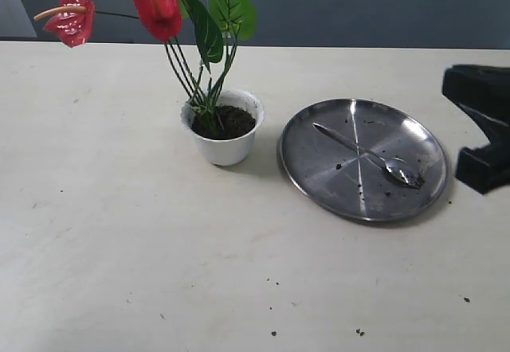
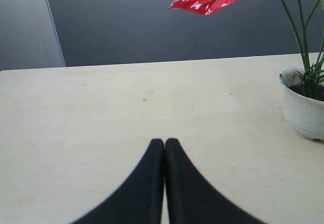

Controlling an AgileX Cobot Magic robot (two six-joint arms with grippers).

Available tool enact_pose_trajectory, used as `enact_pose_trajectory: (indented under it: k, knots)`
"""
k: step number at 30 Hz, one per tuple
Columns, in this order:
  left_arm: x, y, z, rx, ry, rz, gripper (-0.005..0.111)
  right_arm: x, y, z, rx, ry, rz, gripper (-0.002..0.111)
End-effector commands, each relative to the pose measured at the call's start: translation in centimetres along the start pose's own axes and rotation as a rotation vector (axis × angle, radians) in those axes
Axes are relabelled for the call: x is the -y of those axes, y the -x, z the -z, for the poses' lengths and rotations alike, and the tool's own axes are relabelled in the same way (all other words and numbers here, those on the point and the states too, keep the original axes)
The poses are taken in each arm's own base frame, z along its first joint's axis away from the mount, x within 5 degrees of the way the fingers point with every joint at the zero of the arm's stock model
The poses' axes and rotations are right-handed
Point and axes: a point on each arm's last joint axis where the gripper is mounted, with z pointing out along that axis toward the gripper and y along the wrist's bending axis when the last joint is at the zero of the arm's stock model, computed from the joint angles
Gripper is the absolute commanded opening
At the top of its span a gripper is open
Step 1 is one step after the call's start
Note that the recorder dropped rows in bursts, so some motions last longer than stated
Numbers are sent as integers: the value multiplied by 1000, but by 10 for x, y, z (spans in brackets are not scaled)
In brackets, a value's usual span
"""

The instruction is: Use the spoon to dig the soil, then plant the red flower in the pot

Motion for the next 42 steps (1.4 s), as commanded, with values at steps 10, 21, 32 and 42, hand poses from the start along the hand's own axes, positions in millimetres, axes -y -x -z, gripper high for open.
enact_pose_trajectory:
  k: [10,21,32,42]
  knots:
    - [0,2,0,12,-5,0,2,4,-41,27,-141,-40,-183,1]
    - [0,2,0,12,-5,0,2,3,-58,25,-139,-28,-255,1]
    - [0,2,0,12,-5,0,2,29,-110,59,29,-395,-247,1]
    - [0,2,0,12,-5,0,2,35,-119,73,167,-637,-415,1]
